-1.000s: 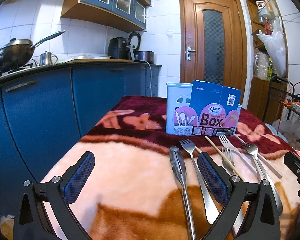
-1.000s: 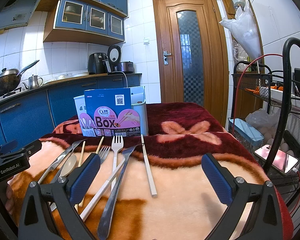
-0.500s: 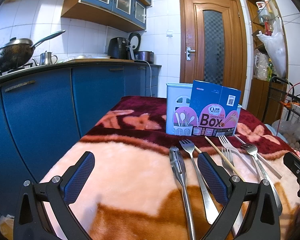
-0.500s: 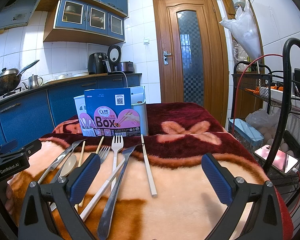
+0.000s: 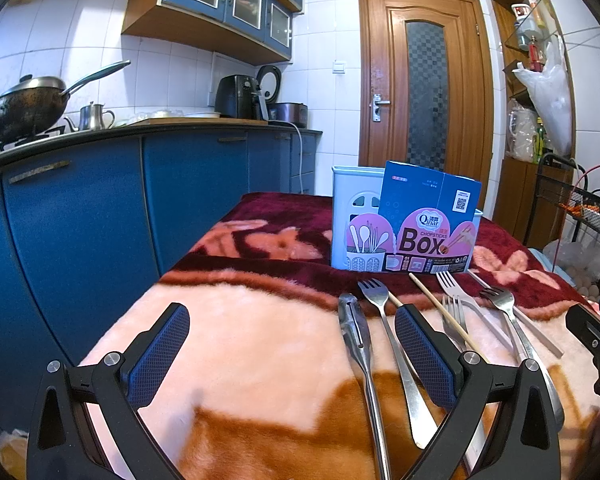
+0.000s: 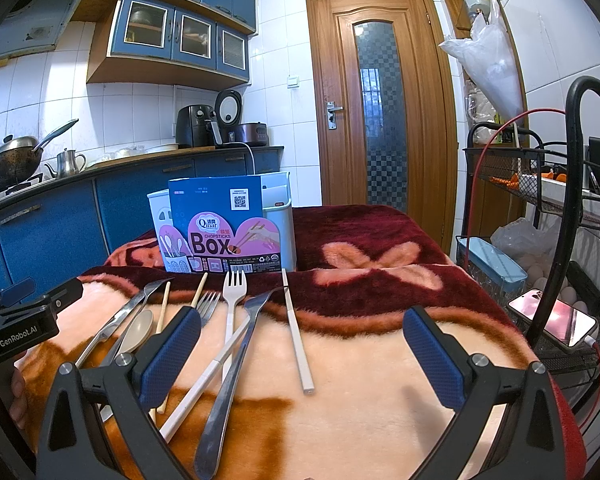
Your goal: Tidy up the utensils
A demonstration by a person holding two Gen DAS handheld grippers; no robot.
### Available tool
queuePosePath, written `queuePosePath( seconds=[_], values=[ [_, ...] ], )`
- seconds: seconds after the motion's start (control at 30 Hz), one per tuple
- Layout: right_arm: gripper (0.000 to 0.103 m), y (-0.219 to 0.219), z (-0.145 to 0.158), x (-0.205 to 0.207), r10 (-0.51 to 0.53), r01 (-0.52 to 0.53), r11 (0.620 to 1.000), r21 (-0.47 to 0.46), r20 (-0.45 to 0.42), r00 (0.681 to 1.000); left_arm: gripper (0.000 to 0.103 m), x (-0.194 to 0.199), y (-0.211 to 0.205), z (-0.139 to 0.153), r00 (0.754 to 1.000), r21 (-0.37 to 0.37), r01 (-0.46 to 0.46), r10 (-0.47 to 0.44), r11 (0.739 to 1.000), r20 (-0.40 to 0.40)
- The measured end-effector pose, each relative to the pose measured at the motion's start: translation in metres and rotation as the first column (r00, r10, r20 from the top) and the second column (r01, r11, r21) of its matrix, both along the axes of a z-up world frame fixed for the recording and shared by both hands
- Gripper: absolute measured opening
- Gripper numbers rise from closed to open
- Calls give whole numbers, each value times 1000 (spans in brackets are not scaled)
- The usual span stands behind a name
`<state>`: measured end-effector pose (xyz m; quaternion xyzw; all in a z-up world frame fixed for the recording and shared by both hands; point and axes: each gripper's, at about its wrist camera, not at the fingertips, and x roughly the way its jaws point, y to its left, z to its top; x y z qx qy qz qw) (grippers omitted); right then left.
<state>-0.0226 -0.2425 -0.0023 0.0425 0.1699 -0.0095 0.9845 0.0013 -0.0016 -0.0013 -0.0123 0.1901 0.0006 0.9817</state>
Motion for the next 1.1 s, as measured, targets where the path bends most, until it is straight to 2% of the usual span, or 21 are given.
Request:
queuePosePath(
  seconds=[1.1],
  values=[
    [103,0,0,0,0,0,1000,-1,1,1000,102,0,-3,0,1000,1,6,-6,1000,-7]
  ],
)
